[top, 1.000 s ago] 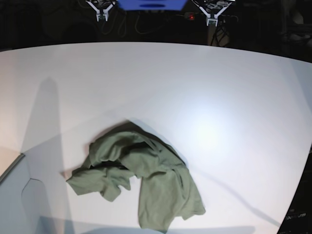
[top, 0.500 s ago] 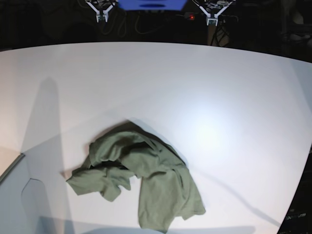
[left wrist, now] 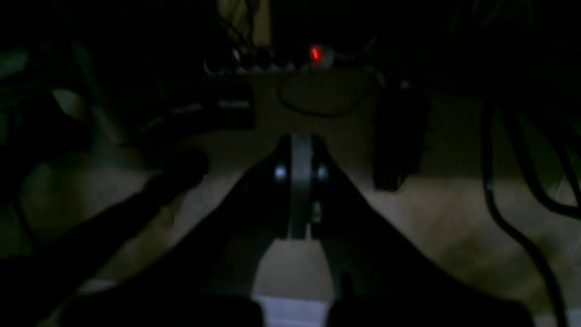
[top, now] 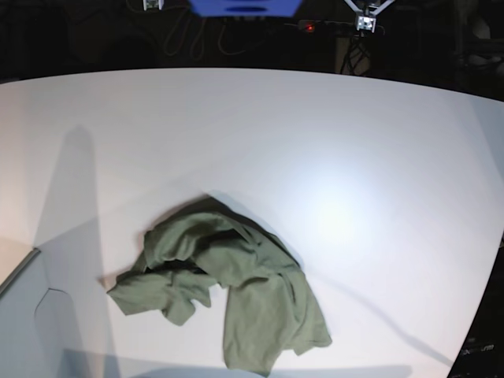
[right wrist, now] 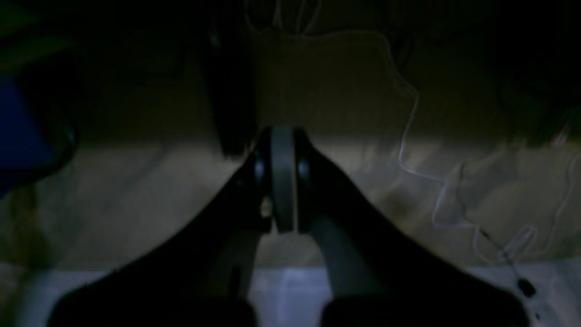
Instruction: Layout the t-shirt on the table in an organized manner, then fold the t-shirt properly
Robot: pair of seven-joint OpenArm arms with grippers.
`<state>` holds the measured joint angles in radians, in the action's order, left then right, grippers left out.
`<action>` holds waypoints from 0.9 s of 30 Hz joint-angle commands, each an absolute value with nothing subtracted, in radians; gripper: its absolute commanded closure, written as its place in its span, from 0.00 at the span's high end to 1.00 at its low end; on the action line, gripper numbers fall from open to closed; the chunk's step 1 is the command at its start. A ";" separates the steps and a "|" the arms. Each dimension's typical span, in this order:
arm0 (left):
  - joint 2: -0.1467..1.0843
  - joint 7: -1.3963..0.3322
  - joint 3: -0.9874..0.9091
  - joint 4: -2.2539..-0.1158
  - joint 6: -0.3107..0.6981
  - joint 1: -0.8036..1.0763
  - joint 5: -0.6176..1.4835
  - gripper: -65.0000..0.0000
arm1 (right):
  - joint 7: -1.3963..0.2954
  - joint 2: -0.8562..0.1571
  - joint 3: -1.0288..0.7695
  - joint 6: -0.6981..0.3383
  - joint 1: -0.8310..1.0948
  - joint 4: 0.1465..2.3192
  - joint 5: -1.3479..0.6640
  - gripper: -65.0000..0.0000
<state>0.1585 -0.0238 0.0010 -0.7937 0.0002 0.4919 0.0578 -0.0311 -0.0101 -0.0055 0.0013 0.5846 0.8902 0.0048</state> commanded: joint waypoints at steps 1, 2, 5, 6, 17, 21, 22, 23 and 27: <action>0.173 -0.010 0.001 -0.851 0.004 0.538 0.058 0.00 | -0.008 -0.022 -0.008 -0.002 0.631 0.955 0.004 0.00; 0.177 -0.010 0.001 -0.898 0.004 0.564 0.058 0.00 | -0.008 -0.022 -0.008 -0.002 0.664 1.015 0.004 0.00; 0.186 -0.010 0.001 -1.055 0.004 0.641 0.058 0.00 | -0.008 -0.022 -0.008 -0.002 0.753 1.202 0.004 0.00; 0.197 -0.010 -0.001 -1.113 0.002 0.665 0.058 0.00 | -0.008 -0.024 -0.010 -0.002 0.780 1.267 0.005 0.00; 0.254 -0.008 -0.039 -1.705 0.002 0.885 0.058 0.00 | -0.008 -0.036 -0.010 -0.002 0.958 1.794 0.005 0.00; 0.214 -0.008 -0.122 -1.824 0.004 0.888 0.058 0.00 | -0.008 -0.038 -0.005 -0.004 0.937 1.891 0.005 0.00; 0.205 -0.008 -0.140 -1.839 0.004 0.885 0.058 0.00 | -0.008 -0.041 -0.002 -0.004 0.918 1.910 0.005 0.00; 0.197 -0.008 -0.156 -1.854 0.004 0.880 0.058 0.00 | -0.008 -0.048 -0.001 -0.005 0.901 1.925 0.005 0.00; 0.179 -0.028 -0.170 -1.903 0.004 0.835 0.058 0.09 | -0.012 -0.082 0.044 -0.005 0.814 1.940 0.005 0.00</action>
<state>0.1780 -0.0555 -0.1669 -1.8828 0.0021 0.8223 0.0582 -0.0425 -0.0803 0.0452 -0.0032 0.7998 1.9221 0.0040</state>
